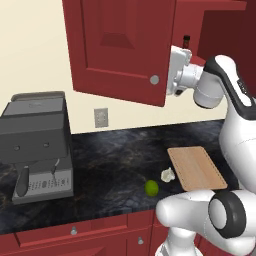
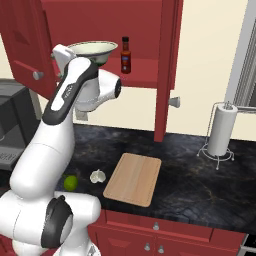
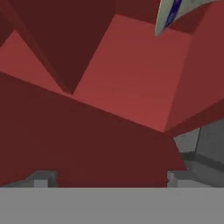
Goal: Open the cabinet. Place the bowl and condiment on the counter. Then place the lime and garlic on the cutting board.
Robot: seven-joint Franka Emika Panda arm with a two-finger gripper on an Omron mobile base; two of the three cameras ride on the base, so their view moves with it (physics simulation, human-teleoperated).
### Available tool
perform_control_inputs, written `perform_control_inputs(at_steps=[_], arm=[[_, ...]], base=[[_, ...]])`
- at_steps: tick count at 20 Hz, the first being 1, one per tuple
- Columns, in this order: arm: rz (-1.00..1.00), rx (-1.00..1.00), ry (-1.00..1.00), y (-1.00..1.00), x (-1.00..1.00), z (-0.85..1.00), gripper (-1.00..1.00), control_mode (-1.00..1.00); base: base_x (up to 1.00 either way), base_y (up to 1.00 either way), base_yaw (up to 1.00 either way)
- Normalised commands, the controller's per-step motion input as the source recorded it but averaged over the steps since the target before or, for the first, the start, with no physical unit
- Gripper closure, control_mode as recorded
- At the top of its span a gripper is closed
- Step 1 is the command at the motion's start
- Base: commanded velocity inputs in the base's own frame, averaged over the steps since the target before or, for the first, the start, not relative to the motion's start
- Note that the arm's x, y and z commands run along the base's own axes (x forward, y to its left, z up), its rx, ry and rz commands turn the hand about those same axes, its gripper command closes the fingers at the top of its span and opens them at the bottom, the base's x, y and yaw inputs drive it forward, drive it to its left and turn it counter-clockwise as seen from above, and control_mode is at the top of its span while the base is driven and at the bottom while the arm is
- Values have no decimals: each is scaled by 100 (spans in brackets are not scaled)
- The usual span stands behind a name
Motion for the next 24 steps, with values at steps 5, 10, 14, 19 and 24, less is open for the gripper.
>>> perform_control_inputs(at_steps=[5, 10, 14, 19, 24], arm=[[13, 0, -4, 47, -83, 0, -100, -100], [12, 0, -5, 52, -76, 0, -100, -100], [10, 0, -5, 53, -66, 0, -100, -100], [8, 0, -2, 58, -49, 0, -100, -100], [10, 0, 0, 65, -16, 0, -100, -100]], base=[[0, 0, 0], [0, 0, 0], [0, 0, 0], [0, 0, 0], [0, 0, 0]])
